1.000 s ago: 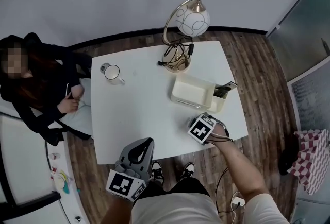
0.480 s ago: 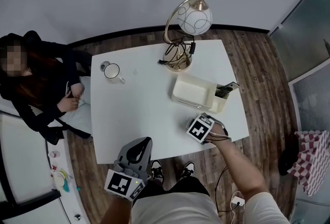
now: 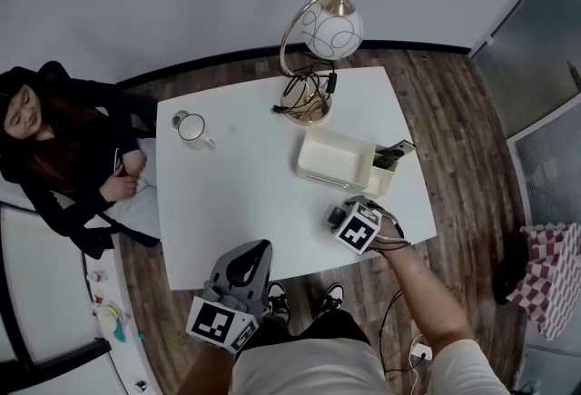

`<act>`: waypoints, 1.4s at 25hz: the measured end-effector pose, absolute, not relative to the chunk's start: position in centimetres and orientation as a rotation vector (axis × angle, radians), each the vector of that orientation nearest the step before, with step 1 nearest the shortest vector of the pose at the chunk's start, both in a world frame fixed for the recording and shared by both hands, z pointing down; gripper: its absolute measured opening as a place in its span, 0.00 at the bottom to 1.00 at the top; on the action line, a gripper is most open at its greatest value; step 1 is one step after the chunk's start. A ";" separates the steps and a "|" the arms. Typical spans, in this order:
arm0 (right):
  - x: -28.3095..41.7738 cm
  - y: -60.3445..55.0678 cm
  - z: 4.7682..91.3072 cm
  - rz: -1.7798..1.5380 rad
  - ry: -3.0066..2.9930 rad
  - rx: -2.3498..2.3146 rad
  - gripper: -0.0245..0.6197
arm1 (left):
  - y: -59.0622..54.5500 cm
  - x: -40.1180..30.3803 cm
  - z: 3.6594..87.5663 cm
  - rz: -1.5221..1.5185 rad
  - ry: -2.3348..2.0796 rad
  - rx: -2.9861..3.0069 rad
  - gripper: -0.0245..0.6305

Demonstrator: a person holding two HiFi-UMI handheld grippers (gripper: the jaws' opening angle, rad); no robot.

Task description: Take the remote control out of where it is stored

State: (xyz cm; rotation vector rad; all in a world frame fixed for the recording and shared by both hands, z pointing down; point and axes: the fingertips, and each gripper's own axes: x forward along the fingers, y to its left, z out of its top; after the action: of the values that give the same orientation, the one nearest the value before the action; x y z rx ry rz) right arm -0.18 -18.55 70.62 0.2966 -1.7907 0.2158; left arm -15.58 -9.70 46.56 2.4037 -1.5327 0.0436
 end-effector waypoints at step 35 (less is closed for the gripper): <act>10.3 -13.9 42.8 0.135 -2.676 1.364 0.05 | -10.3 -7.2 39.9 0.015 -1.454 2.610 0.05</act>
State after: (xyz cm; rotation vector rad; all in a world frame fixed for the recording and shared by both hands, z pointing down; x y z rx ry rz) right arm 10.27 -13.89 42.76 1.3643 -2.6760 0.1346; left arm -7.23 -10.28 39.93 2.6096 -1.4536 0.0153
